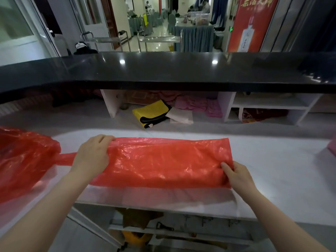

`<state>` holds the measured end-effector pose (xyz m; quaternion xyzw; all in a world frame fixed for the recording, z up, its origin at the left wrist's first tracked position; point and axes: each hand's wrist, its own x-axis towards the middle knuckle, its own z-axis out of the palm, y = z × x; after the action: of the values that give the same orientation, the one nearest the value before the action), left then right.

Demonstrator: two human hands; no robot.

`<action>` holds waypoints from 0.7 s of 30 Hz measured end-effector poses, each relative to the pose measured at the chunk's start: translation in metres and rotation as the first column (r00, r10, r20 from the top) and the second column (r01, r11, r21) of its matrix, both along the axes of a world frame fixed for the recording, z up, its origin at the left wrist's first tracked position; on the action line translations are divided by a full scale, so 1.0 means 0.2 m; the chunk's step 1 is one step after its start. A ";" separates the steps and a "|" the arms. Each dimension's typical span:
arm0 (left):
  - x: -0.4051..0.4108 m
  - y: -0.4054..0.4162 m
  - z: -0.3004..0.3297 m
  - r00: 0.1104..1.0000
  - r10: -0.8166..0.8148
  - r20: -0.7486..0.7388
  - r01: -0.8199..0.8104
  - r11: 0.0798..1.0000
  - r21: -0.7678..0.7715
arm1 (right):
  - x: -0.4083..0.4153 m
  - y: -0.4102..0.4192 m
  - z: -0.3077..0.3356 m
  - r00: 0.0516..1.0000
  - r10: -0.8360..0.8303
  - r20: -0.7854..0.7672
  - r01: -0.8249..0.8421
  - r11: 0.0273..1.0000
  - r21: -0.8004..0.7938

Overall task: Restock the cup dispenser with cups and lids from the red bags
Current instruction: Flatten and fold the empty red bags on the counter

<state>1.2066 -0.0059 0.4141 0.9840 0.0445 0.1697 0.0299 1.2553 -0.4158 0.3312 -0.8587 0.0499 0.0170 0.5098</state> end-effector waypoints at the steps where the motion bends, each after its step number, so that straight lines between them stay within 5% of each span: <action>1: 0.01 -0.01 -0.02 0.998 -0.037 0.054 0.037 0.999 0.003 | 0.03 0.01 -0.02 1.000 -0.007 -0.022 0.006 0.999 -0.037; 10: 0.07 -0.22 -0.23 0.945 -0.281 0.169 0.294 0.954 -0.054 | 0.14 0.04 -0.17 0.994 -0.107 0.025 0.110 0.980 -0.169; 13: 0.04 -0.24 -0.30 0.932 -0.177 0.316 0.266 0.927 -0.265 | 0.16 0.02 -0.18 0.992 -0.117 0.037 0.122 0.980 -0.160; 17: 0.00 -0.19 -0.41 0.987 0.157 -0.036 -0.132 0.661 -0.738 | 0.17 0.01 -0.19 0.995 -0.088 0.044 0.095 0.977 -0.188; 21: 0.04 -0.15 -0.46 0.970 0.079 -0.229 -0.241 0.405 -0.882 | 0.15 -0.01 -0.20 0.998 -0.045 0.048 0.052 0.987 -0.150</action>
<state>1.2153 -0.0352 0.3227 0.8140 0.2250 0.0462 0.5335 1.2853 -0.4169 0.2905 -0.8937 0.0607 -0.0183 0.4443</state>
